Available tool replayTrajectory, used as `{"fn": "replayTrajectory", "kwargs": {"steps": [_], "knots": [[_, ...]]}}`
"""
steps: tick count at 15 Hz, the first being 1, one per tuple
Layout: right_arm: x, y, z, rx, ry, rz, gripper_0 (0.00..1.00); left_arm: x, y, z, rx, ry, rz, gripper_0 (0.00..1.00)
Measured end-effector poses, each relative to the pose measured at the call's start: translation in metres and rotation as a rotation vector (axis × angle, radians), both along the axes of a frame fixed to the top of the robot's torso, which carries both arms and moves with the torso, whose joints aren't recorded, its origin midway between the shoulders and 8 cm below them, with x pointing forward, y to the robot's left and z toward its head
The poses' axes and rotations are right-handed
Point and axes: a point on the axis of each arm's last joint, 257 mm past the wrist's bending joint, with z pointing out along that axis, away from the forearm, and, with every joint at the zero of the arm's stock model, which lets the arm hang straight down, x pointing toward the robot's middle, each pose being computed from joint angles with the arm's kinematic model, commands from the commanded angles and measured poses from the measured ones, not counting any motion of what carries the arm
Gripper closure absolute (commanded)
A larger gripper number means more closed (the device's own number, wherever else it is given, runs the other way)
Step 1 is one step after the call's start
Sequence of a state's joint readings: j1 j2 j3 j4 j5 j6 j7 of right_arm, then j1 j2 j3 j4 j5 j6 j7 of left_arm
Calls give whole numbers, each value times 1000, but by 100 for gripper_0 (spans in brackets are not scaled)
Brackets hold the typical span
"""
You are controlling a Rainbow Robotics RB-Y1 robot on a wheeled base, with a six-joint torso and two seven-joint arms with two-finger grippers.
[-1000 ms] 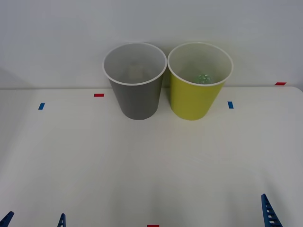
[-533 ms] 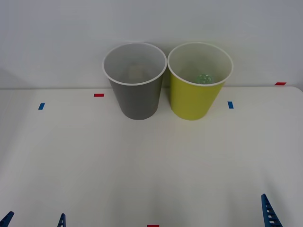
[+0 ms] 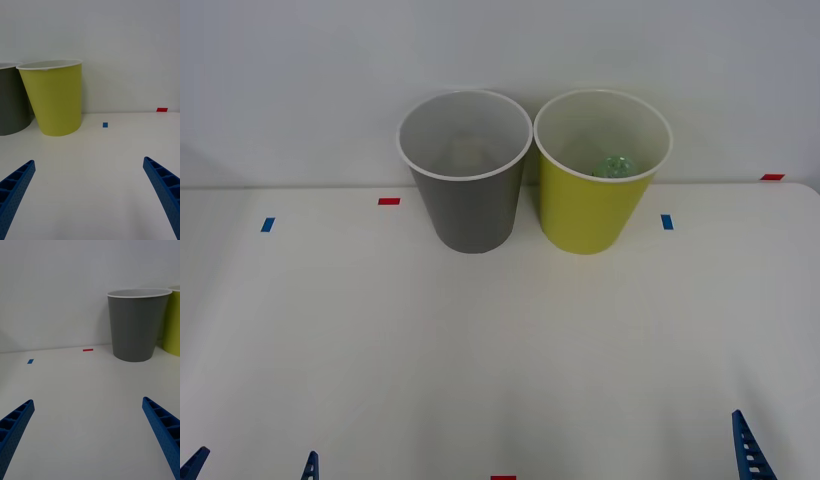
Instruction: Put cans in the gray bin and PET bottles in the light green bin.
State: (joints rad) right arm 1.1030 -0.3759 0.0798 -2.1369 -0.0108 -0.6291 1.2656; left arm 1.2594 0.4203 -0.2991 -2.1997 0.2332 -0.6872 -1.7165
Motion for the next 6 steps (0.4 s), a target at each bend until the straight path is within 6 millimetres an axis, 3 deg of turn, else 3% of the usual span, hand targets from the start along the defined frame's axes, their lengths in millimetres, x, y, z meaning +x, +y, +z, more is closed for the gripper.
{"fn": "replayTrajectory", "kwargs": {"steps": [6], "knots": [[0,0,0,0,0,0,0,0,0,0,0,0,0,0]]}}
